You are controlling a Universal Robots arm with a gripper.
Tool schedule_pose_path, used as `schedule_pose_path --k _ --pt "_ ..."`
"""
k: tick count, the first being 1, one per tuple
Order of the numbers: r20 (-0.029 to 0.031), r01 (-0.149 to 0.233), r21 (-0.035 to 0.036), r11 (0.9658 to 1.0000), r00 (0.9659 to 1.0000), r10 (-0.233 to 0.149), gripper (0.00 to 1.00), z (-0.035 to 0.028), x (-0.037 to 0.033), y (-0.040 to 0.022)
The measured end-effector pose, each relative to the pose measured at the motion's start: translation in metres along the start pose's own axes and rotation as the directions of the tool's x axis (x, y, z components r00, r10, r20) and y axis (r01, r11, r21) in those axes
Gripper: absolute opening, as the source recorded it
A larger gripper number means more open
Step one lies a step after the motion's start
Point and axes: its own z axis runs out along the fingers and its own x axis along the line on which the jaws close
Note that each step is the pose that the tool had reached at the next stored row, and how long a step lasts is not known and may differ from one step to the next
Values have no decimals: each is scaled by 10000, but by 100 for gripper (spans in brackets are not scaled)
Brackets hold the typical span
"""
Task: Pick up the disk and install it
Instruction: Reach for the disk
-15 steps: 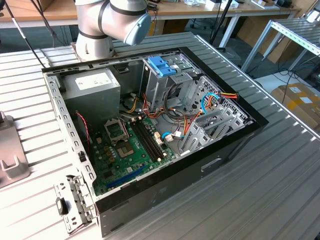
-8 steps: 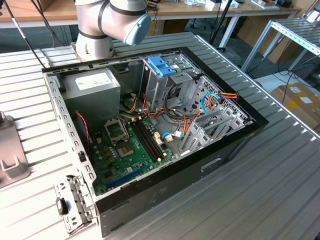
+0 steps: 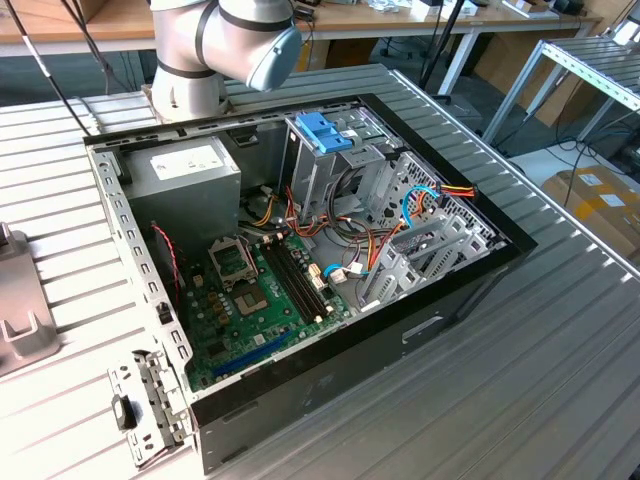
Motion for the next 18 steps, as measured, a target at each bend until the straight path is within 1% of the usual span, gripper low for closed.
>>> schedule_pose_path --k 18 --pt "0 0 0 10000 10000 0 11 4 138 -6"
